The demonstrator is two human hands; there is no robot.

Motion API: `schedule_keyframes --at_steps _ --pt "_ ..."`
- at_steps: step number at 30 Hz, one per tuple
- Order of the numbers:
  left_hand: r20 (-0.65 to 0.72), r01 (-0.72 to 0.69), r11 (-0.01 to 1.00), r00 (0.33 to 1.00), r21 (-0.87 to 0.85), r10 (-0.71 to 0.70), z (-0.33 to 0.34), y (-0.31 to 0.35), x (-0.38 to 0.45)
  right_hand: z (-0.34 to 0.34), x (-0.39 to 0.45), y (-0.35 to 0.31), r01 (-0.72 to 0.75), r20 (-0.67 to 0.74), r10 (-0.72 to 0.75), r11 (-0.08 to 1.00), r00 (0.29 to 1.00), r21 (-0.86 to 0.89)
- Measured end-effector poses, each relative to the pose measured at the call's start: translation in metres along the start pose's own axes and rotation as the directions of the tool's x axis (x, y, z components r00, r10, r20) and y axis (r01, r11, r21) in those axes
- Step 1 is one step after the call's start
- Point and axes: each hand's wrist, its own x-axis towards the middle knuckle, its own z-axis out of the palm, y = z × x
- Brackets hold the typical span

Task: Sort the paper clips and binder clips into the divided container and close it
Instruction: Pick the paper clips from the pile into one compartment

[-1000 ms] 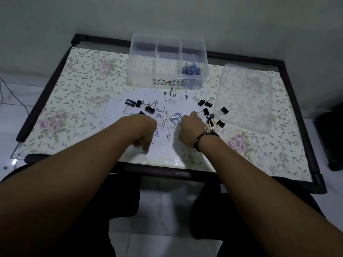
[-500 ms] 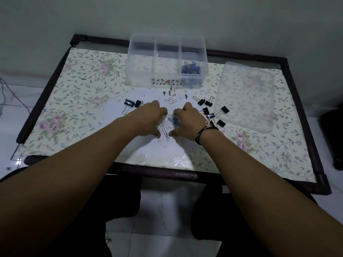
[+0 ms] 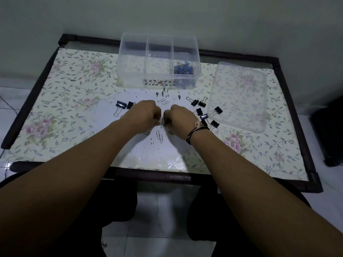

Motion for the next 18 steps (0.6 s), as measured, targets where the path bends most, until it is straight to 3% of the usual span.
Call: schedule_keyframes --at_steps 5,9,13,16,18 --pt "0.092 -0.029 0.999 0.995 0.016 0.027 -0.001 -0.001 0.006 0.0 0.005 0.004 -0.036 0.015 0.036 0.999 0.999 0.04" --pt "0.152 -0.006 0.997 0.988 -0.071 0.017 -0.009 -0.004 0.006 -0.012 0.003 0.008 -0.143 0.037 0.138 0.968 0.99 0.204" --pt "0.099 0.042 0.955 0.995 -0.293 -0.013 -0.034 0.0 0.009 -0.036 0.001 0.018 -0.276 0.056 0.289 0.813 0.956 0.512" --pt "0.0 0.053 0.839 0.998 -0.541 -0.063 -0.054 0.011 0.017 -0.063 0.004 0.025 -0.264 0.019 0.358 0.651 0.934 0.712" --pt "-0.08 0.047 0.752 0.988 -0.658 -0.132 -0.065 0.019 0.029 -0.085 0.013 0.031 -0.239 -0.03 0.399 0.607 0.917 0.758"
